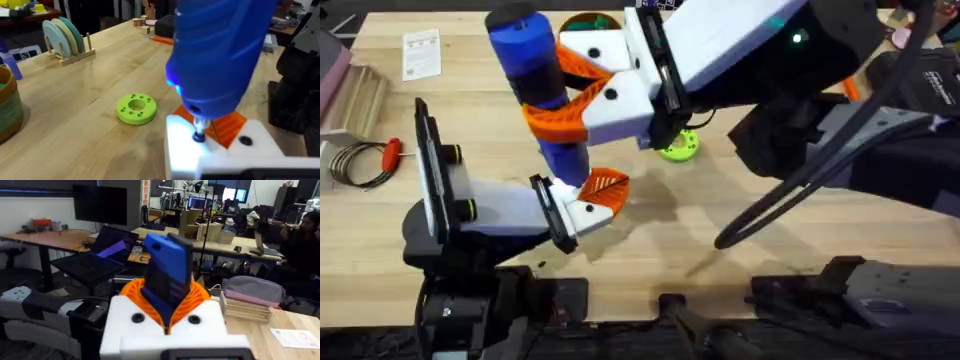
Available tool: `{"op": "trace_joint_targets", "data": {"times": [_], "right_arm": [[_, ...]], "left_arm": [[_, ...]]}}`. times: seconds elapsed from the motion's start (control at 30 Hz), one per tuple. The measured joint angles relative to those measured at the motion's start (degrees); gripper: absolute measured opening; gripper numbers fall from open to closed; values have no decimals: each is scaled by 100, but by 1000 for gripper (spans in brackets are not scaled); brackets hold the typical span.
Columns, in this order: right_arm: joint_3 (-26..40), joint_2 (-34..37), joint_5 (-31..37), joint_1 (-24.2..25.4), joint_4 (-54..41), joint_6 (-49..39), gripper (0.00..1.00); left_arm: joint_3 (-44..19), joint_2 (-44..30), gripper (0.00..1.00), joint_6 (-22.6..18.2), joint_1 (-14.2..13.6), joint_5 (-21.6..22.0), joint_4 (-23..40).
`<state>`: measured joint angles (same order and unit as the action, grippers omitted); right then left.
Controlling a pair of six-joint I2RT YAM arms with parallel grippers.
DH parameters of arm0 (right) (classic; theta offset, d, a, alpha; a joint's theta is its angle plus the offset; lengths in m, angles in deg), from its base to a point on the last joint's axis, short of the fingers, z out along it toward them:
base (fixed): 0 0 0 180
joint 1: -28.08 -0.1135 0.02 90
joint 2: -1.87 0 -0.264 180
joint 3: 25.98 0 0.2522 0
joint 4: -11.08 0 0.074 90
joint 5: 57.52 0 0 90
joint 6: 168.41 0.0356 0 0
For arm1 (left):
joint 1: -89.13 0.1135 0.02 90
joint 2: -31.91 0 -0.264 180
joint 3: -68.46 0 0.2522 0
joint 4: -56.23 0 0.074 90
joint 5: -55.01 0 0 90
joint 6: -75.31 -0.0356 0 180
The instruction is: Pick up the gripper from the table and insert it into the empty holder that is missing its gripper. Then pick up a screw, insert it into the mounting hole, and use the screwdriver to tighten it. Finally, clean up the table by picking up the vegetable and placing it into the bucket.
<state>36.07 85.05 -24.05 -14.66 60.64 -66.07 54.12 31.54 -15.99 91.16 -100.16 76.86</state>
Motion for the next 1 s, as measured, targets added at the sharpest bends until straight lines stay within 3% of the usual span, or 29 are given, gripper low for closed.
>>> {"op": "trace_joint_targets", "data": {"times": [0.73,0.87,1.0], "right_arm": [[74,96,-61,0,365,162,20],[524,101,-223,20,98,283,20],[1333,99,-491,126,-794,301,20]], "left_arm": [[0,0,15,0,0,7,-2],[0,0,15,0,0,7,-2],[0,0,15,0,0,7,-2]]}}
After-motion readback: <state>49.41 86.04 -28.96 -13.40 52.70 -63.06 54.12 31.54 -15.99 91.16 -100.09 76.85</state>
